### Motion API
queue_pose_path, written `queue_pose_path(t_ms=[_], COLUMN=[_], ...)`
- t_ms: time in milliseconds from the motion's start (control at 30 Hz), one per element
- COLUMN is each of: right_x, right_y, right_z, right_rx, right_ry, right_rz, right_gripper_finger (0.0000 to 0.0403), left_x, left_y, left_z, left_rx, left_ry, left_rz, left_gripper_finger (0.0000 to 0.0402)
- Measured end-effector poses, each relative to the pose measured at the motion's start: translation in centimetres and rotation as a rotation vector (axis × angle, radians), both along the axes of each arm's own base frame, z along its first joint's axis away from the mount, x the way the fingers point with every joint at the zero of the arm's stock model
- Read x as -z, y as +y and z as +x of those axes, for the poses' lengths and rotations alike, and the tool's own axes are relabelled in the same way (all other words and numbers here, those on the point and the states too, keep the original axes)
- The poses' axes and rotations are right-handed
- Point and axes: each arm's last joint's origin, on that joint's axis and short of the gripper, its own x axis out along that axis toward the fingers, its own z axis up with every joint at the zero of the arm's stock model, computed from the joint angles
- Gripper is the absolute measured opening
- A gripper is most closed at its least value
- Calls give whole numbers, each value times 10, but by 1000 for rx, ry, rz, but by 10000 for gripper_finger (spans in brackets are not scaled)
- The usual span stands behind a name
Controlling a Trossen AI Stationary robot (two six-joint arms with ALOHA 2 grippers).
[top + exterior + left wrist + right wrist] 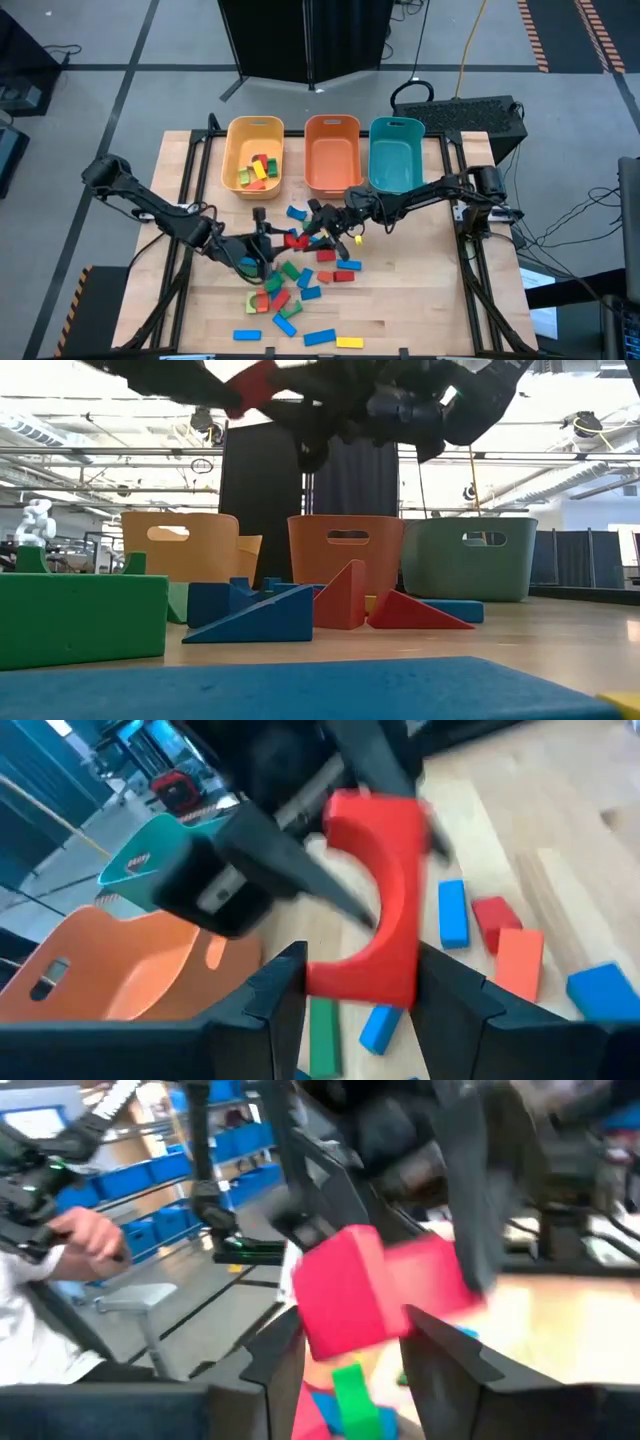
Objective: Sort blocks by size
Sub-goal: Put the red arch block into the yellow bin
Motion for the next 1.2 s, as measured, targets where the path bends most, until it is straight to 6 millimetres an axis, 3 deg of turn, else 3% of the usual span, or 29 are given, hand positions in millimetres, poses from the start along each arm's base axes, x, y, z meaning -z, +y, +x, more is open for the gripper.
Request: queue_pose_path(t_ms=[200, 500, 767, 1200], right_x=[8, 20, 19, 17], right_y=[-9, -12, -12, -11], right_z=[0, -2, -1, -1], right_rx=[130, 258, 255, 251], right_ry=[100, 213, 203, 190], right_rz=[2, -47, -43, -39], right_gripper_finger=[161, 161, 161, 161], left_x=[-23, -44, -36, -11], left_y=[17, 67, 117, 191], left_z=[-19, -47, -55, -60], left_rx=[-91, -355, -641, -877], left_ry=[-45, -71, -40, 101], left_rz=[-1, 3, -174, -463], left_gripper_finger=[152, 152, 152, 153])
